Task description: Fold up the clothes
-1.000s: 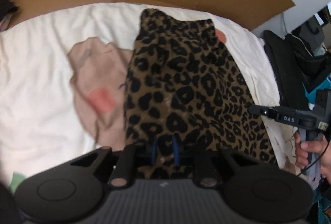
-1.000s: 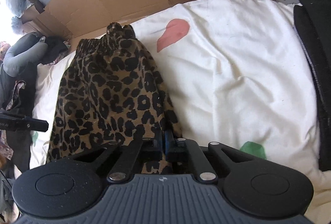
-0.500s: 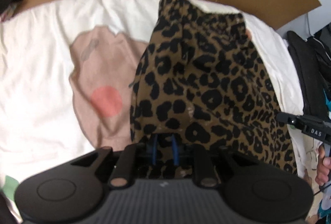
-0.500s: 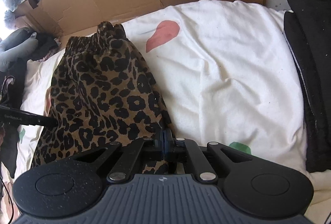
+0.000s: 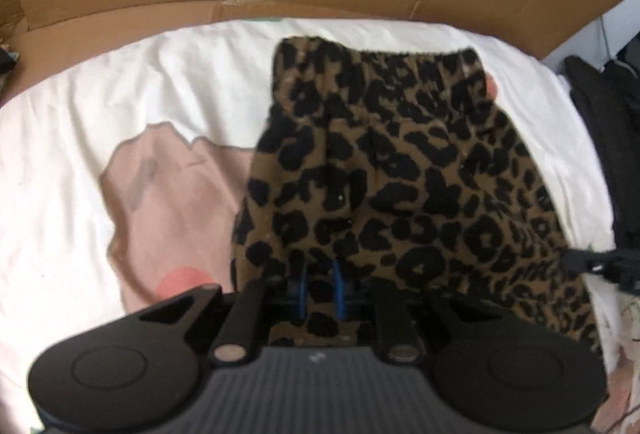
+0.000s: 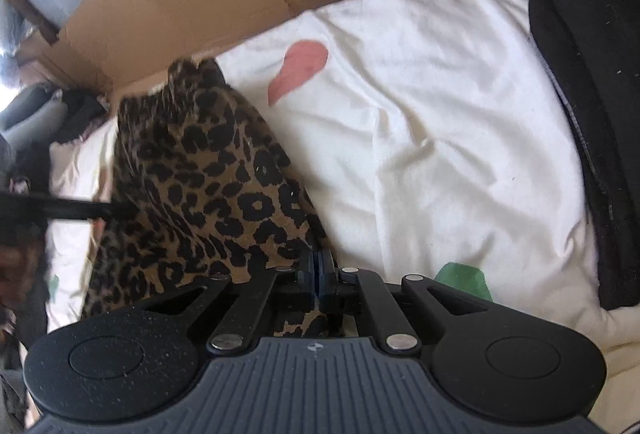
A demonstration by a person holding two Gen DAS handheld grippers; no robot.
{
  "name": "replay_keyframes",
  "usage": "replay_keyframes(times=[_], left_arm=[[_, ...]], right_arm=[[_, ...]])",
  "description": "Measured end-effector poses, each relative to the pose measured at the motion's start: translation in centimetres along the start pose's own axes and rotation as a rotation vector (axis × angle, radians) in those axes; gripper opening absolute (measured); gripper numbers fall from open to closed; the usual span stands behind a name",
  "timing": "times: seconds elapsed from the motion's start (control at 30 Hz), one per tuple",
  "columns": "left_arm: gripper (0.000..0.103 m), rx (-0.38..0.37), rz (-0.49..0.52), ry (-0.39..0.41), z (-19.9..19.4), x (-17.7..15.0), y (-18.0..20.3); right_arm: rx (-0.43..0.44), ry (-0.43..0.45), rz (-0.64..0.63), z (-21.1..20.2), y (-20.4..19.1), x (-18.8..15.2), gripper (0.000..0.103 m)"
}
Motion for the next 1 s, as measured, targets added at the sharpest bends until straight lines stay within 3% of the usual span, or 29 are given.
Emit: replay_keyframes(times=[0.27,0.5,0.67,0.73,0.83,1.0], left_arm=[[0.014,-0.008,0.090,0.020,-2.1,1.4,2.2],[0.015,-0.034,0.110,0.132,-5.1,2.0,4.5],[0.016,-0.051,0.131,0.153,-4.2,3.2,6.8],[0.020,-0.043,0.117,0.164,-3.9,3.5,6.4],[0.037,-0.032,0.096,0.179,-3.4,3.8,5.8],[0.040,-0.018,0.066,0.146,-1.0,4.4,5.1]], right_arm=[[0.112,0.096,-0.089,-2.8,-3.4,1.2,0.004],[0.077,0.047,-0.165,-0.3,-4.4,-0.4,0.004],[0.052,0.041,-0.177,0.8,-4.6,-0.7,0.006],[0.026,0.034,-0.182,1.4,-4.4,-0.7,0.011],[-0.026,0.028,-0.191,2.0,-3.8,-0.7,0.018],[-0.066,0.029,-0.171,2.3,-2.5,-0.5,0.018]])
Point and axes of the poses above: each gripper's, at about its wrist camera, not at the fingertips, and z roughly the way its jaws point, y to its right, x to its top, the point moved 7 cm from there along z, roughly the way its jaws point, and after that the axes turned 3 degrees about -x, right-handed, at the moved point
